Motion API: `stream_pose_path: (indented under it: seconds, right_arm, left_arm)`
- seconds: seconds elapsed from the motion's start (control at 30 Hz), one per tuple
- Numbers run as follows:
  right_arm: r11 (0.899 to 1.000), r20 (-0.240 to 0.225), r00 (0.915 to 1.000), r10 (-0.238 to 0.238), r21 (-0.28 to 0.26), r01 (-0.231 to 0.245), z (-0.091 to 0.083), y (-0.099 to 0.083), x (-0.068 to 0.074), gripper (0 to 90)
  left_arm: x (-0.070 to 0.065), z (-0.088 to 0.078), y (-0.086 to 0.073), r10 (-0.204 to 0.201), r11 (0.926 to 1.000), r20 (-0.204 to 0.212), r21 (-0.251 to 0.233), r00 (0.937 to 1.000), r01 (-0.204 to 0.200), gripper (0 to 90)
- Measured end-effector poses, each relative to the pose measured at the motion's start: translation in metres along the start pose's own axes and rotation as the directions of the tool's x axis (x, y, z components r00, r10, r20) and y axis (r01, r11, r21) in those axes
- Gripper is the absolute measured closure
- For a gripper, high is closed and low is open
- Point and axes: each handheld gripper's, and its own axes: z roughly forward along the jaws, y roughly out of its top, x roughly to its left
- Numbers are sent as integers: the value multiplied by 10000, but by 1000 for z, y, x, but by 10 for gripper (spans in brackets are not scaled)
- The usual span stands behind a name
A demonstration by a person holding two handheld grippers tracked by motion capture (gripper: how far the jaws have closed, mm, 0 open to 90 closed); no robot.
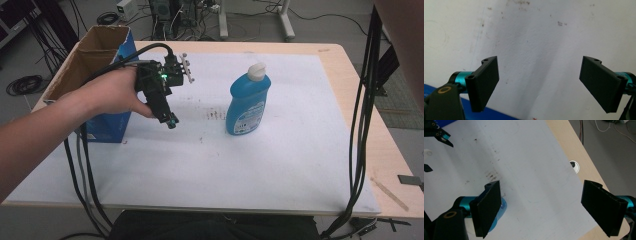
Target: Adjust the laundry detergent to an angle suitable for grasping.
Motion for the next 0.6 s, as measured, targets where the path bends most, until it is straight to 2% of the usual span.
stream_pose_path:
  seconds: [0.27, 0.37, 0.6]
  right_arm:
    - [10000, -7, 10000, -18, 6, 18, 0, -1, 1, 161]
    - [10000, -13, 10000, -3, -14, 3, 0, -1, 1, 161]
    - [10000, -16, 10000, -23, -1, 23, 0, -1, 1, 161]
  left_arm:
    - [-3, -16, 11, -11, 9982, 57, -594, 10000, 15, 161]
    - [-4, -22, 16, -119, 9946, 83, -1031, 9999, 127, 161]
    - [-7, -29, 31, -215, 9854, 100, -1685, 9997, 229, 161]
